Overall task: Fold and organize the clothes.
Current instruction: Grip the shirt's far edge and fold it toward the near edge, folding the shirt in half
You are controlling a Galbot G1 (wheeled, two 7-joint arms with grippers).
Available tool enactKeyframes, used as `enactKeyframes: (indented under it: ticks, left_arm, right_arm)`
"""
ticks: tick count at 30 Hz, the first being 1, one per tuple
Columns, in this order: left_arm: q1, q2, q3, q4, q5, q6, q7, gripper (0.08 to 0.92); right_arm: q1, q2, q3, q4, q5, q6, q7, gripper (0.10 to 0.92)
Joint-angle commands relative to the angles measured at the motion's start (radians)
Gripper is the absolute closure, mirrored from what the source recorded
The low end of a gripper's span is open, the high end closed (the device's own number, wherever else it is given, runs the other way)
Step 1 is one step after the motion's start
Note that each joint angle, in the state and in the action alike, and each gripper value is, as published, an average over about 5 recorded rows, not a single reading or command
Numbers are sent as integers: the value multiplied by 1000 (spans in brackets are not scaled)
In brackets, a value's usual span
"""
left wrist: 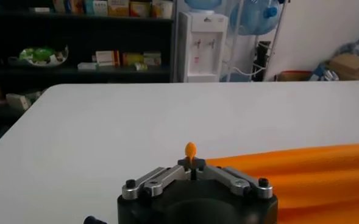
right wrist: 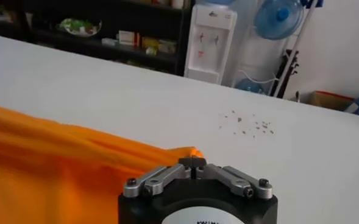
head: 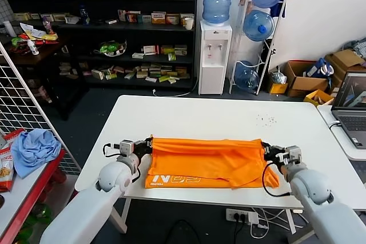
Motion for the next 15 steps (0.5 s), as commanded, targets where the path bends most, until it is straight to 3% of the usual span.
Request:
enactKeyframes:
  ticks: [1,10,15]
  left_arm:
    - [226,53,-31,-218,-3,7,-24,907]
    - [314,23,-58,-229,42,-1,-22,903]
    - [318,14,-85,-241,50,-8,-17,798]
  right_arm:
    - [-229,-45,38,186,-41,-53,42,900]
    - [-224,-26,28,149,-53,-90,43,900]
    - [-206,-25,28,152,-49,-89,62,826]
